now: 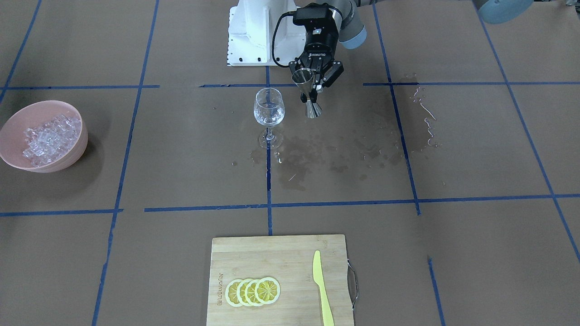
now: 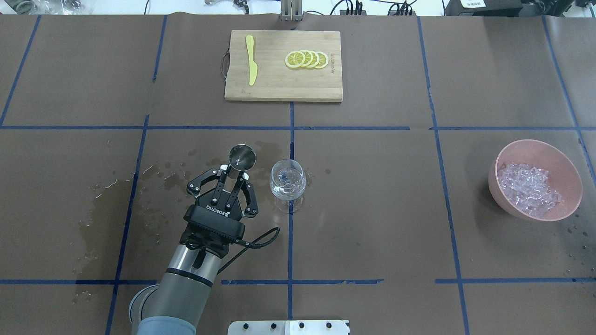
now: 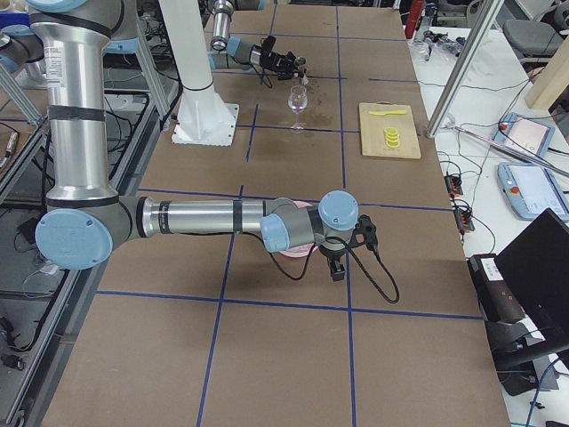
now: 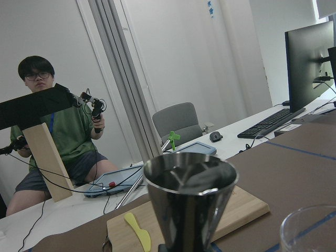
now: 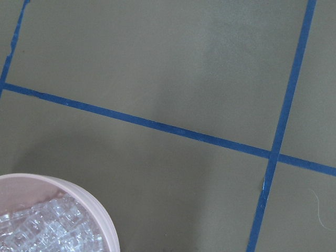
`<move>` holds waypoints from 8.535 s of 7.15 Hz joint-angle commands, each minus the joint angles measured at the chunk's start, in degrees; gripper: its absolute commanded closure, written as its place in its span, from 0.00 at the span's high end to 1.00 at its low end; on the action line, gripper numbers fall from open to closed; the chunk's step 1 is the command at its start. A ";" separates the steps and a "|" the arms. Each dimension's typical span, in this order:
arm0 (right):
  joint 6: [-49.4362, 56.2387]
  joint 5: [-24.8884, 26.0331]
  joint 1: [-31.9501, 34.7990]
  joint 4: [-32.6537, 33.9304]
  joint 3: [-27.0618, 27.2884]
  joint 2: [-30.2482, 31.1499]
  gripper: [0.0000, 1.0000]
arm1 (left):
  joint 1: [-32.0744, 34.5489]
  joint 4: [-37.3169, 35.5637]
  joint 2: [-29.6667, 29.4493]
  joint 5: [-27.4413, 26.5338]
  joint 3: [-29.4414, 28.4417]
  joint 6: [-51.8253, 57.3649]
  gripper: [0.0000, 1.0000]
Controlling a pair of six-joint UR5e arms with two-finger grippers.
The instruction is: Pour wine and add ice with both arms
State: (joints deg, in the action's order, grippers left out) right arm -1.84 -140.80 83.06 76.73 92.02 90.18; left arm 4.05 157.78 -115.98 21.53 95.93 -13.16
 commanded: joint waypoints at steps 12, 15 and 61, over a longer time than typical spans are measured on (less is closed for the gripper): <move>0.00 0.00 0.00 0.00 -1.94 -1.23 1.00 | 1.66 -12.93 -3.54 0.00 0.05 20.26 0.00; 0.00 0.00 0.00 0.00 -2.11 -1.32 1.00 | 1.93 -12.94 -4.07 -0.08 0.40 32.08 0.00; -6.42 -1.05 -1.15 -0.09 1.58 -2.29 1.00 | -6.24 39.36 35.48 -6.06 -14.45 -35.10 0.00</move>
State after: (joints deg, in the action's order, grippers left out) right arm -8.20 -141.84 81.92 76.64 93.57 87.82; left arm -1.52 197.44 -80.42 15.87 81.41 -48.28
